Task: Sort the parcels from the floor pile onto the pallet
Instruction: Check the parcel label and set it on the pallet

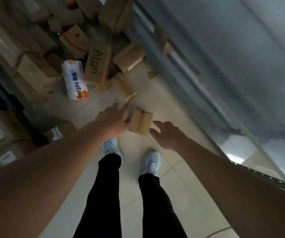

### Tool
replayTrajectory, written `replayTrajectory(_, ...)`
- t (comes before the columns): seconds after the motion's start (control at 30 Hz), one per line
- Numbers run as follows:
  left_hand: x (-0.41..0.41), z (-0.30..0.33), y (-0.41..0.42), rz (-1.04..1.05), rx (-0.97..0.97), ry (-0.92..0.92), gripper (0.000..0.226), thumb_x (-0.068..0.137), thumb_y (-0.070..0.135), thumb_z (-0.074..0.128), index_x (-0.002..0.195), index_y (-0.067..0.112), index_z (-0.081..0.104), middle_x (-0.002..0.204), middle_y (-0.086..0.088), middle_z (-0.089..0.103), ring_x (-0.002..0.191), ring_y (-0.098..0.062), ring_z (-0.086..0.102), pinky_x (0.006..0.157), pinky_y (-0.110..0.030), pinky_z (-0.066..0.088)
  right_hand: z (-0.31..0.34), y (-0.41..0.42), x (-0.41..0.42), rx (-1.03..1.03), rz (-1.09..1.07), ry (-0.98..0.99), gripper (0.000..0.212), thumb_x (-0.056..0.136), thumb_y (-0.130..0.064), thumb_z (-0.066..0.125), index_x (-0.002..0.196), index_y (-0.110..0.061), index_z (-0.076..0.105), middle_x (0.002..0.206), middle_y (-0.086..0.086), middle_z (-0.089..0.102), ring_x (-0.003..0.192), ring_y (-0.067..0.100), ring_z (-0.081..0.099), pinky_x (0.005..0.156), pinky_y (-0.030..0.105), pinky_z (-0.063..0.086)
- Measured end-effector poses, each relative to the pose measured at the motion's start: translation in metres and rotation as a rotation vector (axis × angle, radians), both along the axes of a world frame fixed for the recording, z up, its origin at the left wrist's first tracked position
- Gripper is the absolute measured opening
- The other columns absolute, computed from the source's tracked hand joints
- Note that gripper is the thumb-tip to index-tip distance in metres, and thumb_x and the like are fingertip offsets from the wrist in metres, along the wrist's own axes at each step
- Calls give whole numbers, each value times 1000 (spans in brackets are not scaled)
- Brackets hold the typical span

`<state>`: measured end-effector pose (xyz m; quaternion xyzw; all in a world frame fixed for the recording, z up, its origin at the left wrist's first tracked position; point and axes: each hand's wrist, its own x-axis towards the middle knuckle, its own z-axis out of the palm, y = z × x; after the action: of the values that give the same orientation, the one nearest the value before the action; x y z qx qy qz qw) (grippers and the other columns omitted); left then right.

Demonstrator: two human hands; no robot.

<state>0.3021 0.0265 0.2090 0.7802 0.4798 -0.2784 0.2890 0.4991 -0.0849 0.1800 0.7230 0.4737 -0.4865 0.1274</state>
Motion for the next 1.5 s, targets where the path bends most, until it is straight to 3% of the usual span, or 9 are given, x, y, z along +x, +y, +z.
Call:
replayTrajectory(0.47,10,-311,21,40,-208,42,65,105,50,42,156,15,23,152,-14,38,133,-39,47,103,-49,44,-283,49,-4,-113,-254,157,56,104,-58,42,158,-49,34,163,9,31,147,31,38,120,47,33)
replayTrajectory(0.67,9,-385,37,61,-294,-17,65,104,49,46,155,15,26,147,-16,44,129,-40,52,103,-53,47,-350,59,-11,4,-398,212,51,102,-42,52,153,-37,45,149,0,45,130,18,49,97,36,41)
replayTrajectory(0.8,15,-399,38,205,-391,-136,69,103,45,51,159,14,24,149,-18,49,133,-35,52,107,-44,45,-360,61,-26,53,-584,269,67,88,-48,60,152,-55,38,147,-1,41,120,19,57,94,40,53)
replayTrajectory(0.97,21,-383,33,311,-469,-189,66,103,36,53,159,13,27,155,-16,46,138,-31,48,100,-28,38,-363,67,-22,-77,-1044,108,75,99,-37,57,161,-51,18,154,11,32,97,26,53,89,39,38)
replayTrajectory(1.1,23,-391,35,479,-487,-213,50,101,29,53,148,15,43,131,-13,60,101,-24,59,69,-26,40,-375,68,-26,-121,-1136,235,79,104,-31,56,166,-42,7,148,8,47,109,23,52,90,37,38)
replayTrajectory(1.23,22,-400,30,576,-451,-231,42,99,31,55,137,14,50,107,-4,59,79,-8,52,58,-27,36,-377,59,-34,-76,-1220,247,68,100,-37,58,158,-42,23,120,-1,57,95,16,58,78,38,48)
replayTrajectory(1.3,22,-393,28,662,-437,-240,37,100,36,52,130,15,54,103,-3,59,84,-15,57,62,-30,43,-369,51,-34,-78,-1263,253,46,100,-43,56,140,-40,34,114,-1,59,100,21,61,76,39,53)
replayTrajectory(1.4,24,-363,34,911,-450,-265,42,105,45,40,113,11,64,117,-17,66,109,-34,64,97,-46,53,-340,43,-36,-78,-1303,219,33,100,-50,52,121,-31,35,113,7,60,101,29,63,79,44,53)
replayTrajectory(1.5,25,-322,41,889,-423,-255,56,111,46,28,136,5,57,136,-23,58,124,-40,57,107,-47,46,-300,40,-40,-49,-1276,224,39,104,-49,54,122,-22,33,114,12,61,105,33,68,83,51,59)
